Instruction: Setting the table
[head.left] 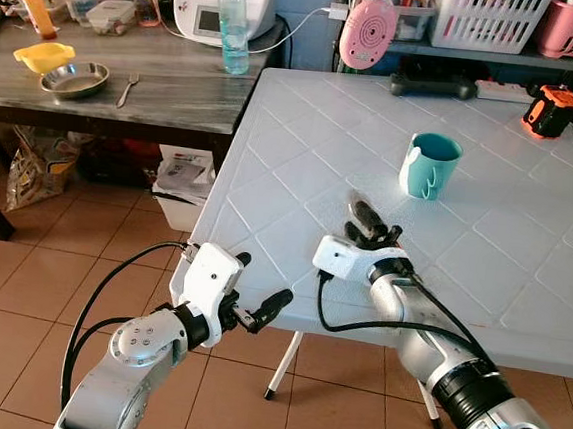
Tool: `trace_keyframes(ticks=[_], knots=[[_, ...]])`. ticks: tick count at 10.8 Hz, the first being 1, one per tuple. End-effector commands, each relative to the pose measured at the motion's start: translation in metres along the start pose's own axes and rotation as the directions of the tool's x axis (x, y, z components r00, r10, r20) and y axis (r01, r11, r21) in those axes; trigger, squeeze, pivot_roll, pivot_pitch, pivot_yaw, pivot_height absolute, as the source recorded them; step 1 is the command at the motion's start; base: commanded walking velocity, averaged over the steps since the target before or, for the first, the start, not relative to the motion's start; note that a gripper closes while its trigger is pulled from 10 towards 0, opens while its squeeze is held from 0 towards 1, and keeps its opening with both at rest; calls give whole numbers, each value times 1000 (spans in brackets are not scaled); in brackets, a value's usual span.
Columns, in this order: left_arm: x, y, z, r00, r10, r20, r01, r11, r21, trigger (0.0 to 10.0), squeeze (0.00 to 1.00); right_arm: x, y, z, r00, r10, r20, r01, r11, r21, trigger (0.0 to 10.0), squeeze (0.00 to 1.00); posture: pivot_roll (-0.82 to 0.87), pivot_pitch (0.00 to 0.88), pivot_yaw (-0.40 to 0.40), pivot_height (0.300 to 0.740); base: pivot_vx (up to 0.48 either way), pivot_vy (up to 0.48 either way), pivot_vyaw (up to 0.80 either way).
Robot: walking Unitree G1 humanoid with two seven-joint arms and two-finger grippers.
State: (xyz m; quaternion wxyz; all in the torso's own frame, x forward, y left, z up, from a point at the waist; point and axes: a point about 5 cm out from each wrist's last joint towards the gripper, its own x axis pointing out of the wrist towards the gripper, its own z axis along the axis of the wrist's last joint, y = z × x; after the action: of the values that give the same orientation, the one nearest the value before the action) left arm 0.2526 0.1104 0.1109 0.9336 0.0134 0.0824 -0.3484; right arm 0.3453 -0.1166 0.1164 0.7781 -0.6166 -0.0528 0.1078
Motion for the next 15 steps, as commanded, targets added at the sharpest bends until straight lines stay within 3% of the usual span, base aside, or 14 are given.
trace_keyframes(ticks=[1, 2, 3, 4, 5, 6, 7, 8, 10, 12, 15], knots=[[-1, 1, 0, 1000, -1, -14, 1, 1000, 14, 10000, 0, 2, -5, 3, 1000, -22, 12, 22, 999, 29, 10000, 1000, 30, 58, 57, 740, 0, 0, 0], [-1, 1, 0, 1000, -2, -14, 2, 1000, 14, 10000, 0, 2, -12, 5, 998, -55, 13, 53, 995, 86, 10000, 1000, 31, 58, 54, 740, 0, 0, 0], [0, 1, 0, 1000, -1, -14, 1, 1000, 15, 10000, 0, 1, -27, 9, 992, -126, 5, 118, 945, 304, 10000, 1000, 31, 58, 54, 740, 0, 0, 0], [-1, 1, 0, 1000, 2, -12, -1, 1000, 15, 10000, 0, -3, -34, 3, 986, -155, -64, 166, 841, 514, 10000, 1000, 32, 58, 52, 740, 0, 0, 0], [-1, 2, 0, 1000, 3, -12, -3, 1000, 15, 10000, 0, -6, -40, -3, 980, -165, -112, 198, 734, 650, 10000, 1000, 31, 59, 52, 740, 0, 0, 0], [-1, 2, 0, 1000, 2, -12, -2, 1000, 16, 10000, 0, -8, -44, -10, 974, -152, -170, 228, 584, 779, 10000, 1000, 29, 60, 55, 740, 0, 0, 0], [-1, 2, 0, 1000, -3, -12, 3, 1000, 16, 10000, 0, -10, -43, -19, 972, -111, -205, 233, 450, 862, 10000, 1000, 23, 61, 60, 740, 0, 0, 0], [-1, 1, 0, 1000, -7, -12, 7, 1000, 16, 10000, 0, -9, -41, -25, 972, -62, -226, 233, 371, 899, 10000, 1000, 24, 61, 60, 740, 0, 0, 0], [-1, 1, 0, 1000, -7, -16, 8, 1000, 18, 10000, 0, -5, -28, -27, 980, 93, -173, 134, 331, 934, 10000, 1000, 30, 65, 58, 740, 0, 0, 0], [-3, 1, -1, 1000, -5, -19, 5, 1000, 15, 10000, 0, -1, -25, -25, 977, 177, -121, 67, 281, 957, 10000, 1000, 29, 69, 57, 740, 0, 0, 0], [-4, 1, 2, 1000, -8, 2, 8, 1000, 23, 10000, 0, 5, -22, -30, 961, 254, -109, 42, 255, 966, 10000, 1000, 36, 73, 60, 740, 0, 0, 0]])
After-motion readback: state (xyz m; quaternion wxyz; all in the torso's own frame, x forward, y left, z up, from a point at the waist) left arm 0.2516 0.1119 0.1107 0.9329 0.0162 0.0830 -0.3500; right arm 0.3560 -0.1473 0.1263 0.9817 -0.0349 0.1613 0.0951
